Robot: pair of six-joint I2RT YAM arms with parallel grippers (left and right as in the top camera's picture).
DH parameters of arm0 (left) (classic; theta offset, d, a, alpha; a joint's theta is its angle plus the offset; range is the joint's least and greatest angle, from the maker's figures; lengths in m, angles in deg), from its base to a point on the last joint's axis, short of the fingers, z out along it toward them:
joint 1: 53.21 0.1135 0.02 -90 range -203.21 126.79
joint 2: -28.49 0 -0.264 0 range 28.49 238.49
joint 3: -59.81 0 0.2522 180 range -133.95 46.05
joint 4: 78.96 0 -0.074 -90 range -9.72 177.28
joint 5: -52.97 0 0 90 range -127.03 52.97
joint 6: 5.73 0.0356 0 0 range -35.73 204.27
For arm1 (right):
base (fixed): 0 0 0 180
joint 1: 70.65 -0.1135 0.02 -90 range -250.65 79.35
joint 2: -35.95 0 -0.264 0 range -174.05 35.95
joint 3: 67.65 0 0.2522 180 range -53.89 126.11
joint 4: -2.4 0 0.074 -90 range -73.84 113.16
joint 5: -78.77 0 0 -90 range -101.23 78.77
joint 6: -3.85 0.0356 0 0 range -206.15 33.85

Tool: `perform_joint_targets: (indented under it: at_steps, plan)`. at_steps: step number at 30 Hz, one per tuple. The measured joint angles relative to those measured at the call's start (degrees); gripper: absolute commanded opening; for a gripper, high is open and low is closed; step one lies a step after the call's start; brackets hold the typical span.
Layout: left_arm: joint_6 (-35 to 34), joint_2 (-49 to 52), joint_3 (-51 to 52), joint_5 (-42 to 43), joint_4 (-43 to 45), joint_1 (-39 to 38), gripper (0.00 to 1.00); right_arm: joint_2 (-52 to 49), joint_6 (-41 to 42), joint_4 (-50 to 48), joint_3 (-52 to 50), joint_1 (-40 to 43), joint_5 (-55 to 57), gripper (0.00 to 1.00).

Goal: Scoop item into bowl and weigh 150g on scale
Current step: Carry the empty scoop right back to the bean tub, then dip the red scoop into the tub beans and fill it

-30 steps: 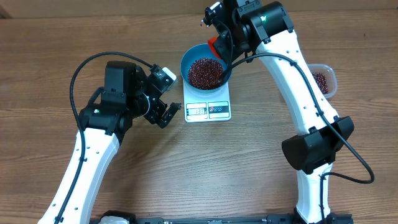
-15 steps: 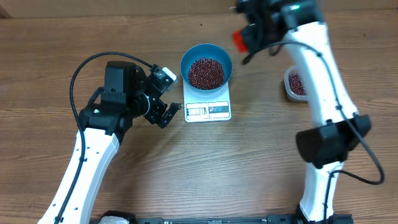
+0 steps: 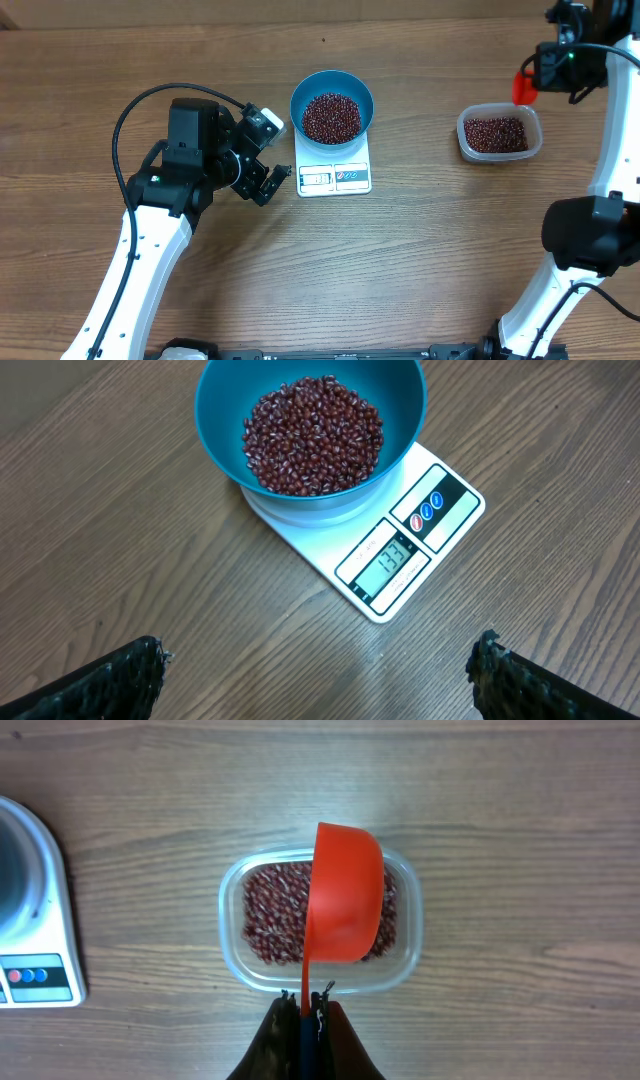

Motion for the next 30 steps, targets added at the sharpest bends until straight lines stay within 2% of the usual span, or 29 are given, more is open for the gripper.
perform_joint_targets:
  at_steps: [14,30]
  plan:
    - [0.0,0.0,0.0,0.0,0.0,0.0,1.00,0.0,-2.5,-4.4,-15.2,0.2,0.1,0.04]
    - [0.0,0.0,0.0,0.0,0.0,0.0,1.00,0.0,-2.6,-12.9,-23.5,0.2,0.0,0.04]
